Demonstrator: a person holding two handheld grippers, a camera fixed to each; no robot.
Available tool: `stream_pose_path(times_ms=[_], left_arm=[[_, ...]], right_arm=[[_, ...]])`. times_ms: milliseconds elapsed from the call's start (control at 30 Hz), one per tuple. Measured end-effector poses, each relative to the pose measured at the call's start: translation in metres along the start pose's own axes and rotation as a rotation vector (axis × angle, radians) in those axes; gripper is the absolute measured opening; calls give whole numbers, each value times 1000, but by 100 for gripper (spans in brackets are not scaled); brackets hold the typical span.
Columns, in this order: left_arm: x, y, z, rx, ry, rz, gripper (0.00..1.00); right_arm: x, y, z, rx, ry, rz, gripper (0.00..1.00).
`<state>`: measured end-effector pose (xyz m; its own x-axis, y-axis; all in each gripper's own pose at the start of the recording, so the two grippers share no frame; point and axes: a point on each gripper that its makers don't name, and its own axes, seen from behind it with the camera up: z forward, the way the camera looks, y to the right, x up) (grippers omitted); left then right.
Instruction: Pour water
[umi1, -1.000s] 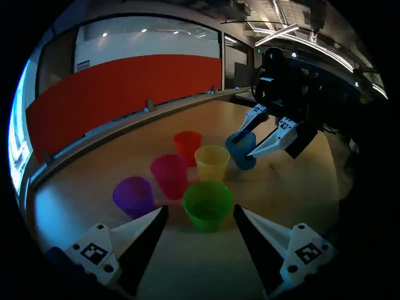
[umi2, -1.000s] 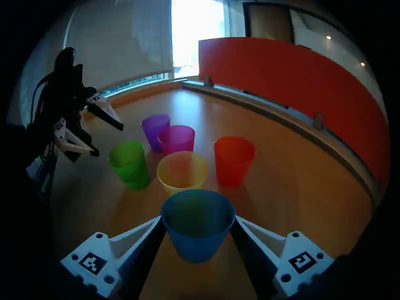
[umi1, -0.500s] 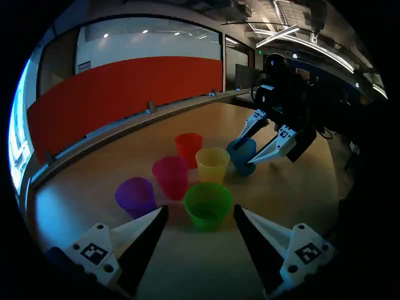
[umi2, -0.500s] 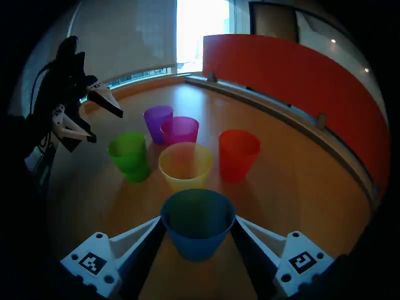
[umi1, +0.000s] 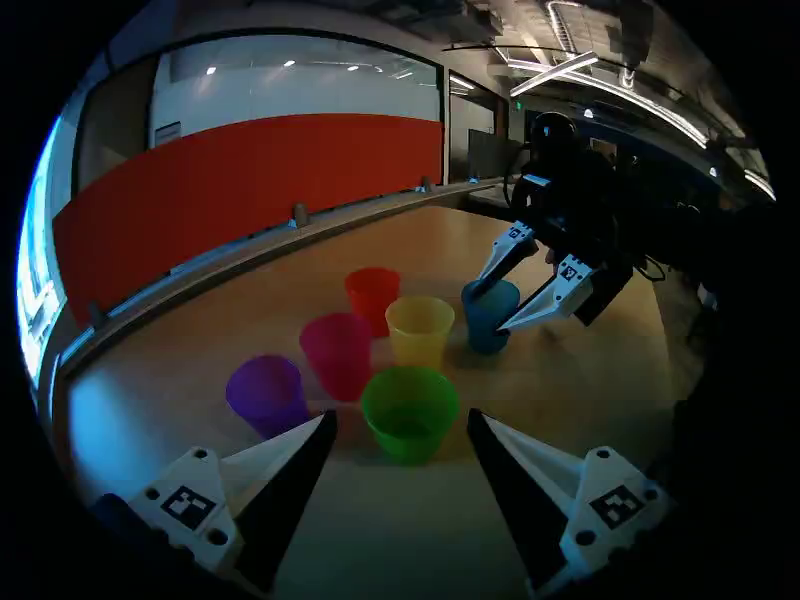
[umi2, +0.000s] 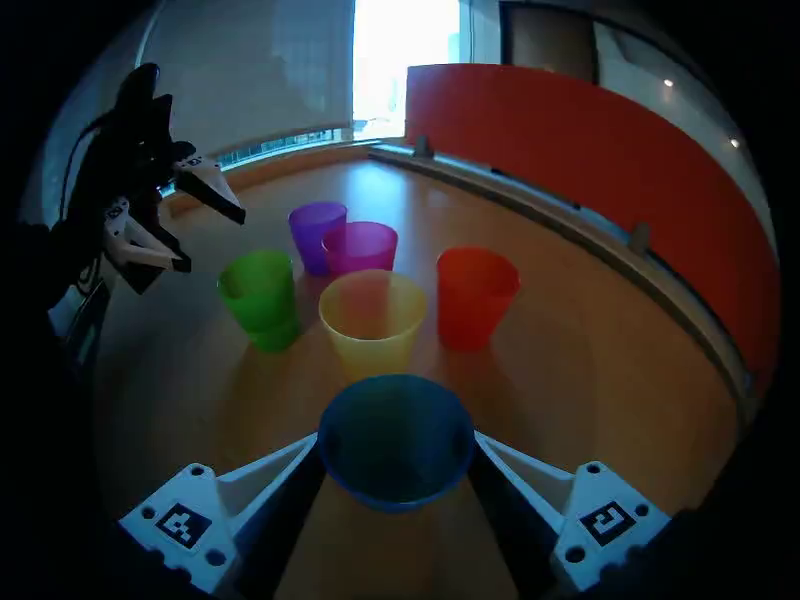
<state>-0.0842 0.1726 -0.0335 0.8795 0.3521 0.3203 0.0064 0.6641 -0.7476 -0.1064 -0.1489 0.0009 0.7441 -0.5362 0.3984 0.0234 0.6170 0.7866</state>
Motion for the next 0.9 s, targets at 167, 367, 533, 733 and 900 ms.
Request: stream_pose_path(times_ms=[167, 367, 533, 733, 900], left_arm=[[-1, 2, -1, -2, -1, 3, 97], [-2, 2, -3, -1, -2, 0, 97], [-3, 2, -5, 3, -3, -2, 97], [-4, 0, -9, 18, 3, -12, 97], [-5, -2, -15, 38, 14, -18, 97]], right_arm=[[-3, 0, -3, -4, -6, 0, 95], [-6, -1, -6, -9, -7, 2, 97], [-10, -1, -12, -18, -11, 10, 98], [-16, 0, -25, -38, -5, 21, 99], [-24, 0, -40, -62, 2, 33, 99]])
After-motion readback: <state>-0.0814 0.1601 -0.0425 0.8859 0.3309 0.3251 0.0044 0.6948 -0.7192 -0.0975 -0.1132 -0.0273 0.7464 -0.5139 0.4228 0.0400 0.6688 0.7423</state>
